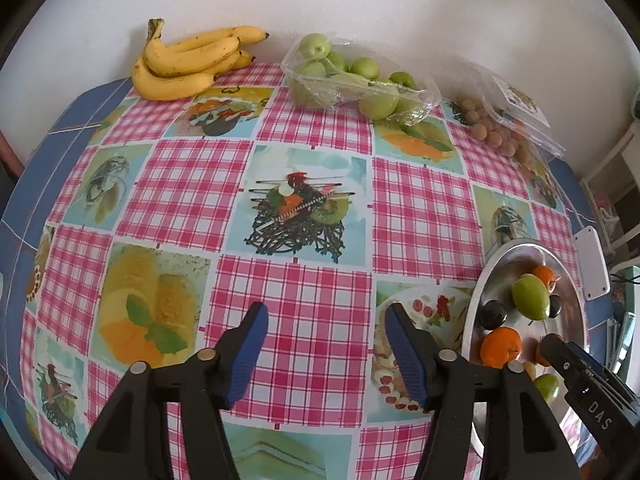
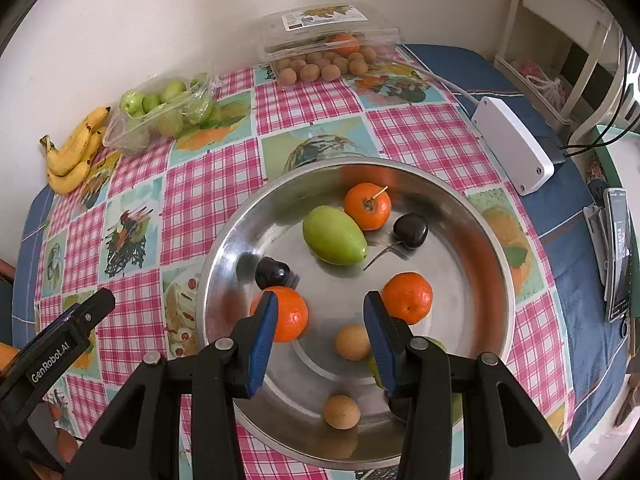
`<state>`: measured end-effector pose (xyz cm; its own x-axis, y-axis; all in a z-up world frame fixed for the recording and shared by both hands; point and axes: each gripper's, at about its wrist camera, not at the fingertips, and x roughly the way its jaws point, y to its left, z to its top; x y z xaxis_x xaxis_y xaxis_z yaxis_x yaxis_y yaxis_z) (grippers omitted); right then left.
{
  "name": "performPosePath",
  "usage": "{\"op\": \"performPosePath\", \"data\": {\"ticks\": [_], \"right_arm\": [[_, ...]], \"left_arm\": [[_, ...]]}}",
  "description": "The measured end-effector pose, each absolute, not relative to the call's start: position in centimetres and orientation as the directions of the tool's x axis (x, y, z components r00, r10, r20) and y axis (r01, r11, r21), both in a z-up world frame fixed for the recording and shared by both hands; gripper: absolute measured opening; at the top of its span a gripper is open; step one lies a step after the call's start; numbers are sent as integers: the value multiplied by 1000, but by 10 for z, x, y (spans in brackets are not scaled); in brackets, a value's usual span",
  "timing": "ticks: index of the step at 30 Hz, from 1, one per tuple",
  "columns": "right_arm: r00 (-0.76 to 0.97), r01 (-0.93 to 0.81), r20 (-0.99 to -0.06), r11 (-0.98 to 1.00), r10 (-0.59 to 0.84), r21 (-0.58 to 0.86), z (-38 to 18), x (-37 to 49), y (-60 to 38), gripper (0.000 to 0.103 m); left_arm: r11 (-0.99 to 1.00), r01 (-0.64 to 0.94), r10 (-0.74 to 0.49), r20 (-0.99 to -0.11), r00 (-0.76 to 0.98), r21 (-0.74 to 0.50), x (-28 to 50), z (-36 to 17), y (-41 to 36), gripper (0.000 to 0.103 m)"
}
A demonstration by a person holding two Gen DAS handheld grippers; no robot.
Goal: Organize fruits
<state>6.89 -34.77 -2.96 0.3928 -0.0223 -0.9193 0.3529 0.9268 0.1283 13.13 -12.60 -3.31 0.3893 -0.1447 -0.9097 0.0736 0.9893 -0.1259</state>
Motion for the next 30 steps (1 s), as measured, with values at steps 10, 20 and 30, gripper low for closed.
{"op": "performPosePath", "data": {"ticks": [10, 20, 30], "right_arm": [[367, 360, -930, 926, -25, 117, -43, 74, -348, 74], [362, 346, -932, 931, -18, 117, -49, 79, -345, 86], [380, 320, -925, 941, -18, 113, -46, 80, -341, 102]], "left_arm": [[995, 50, -100, -933, 347, -88, 133, -48, -122, 87], [998, 33, -68, -931, 360, -60, 133, -51, -116, 103], [999, 28, -40, -936, 350, -32, 134, -55, -113, 103]]}}
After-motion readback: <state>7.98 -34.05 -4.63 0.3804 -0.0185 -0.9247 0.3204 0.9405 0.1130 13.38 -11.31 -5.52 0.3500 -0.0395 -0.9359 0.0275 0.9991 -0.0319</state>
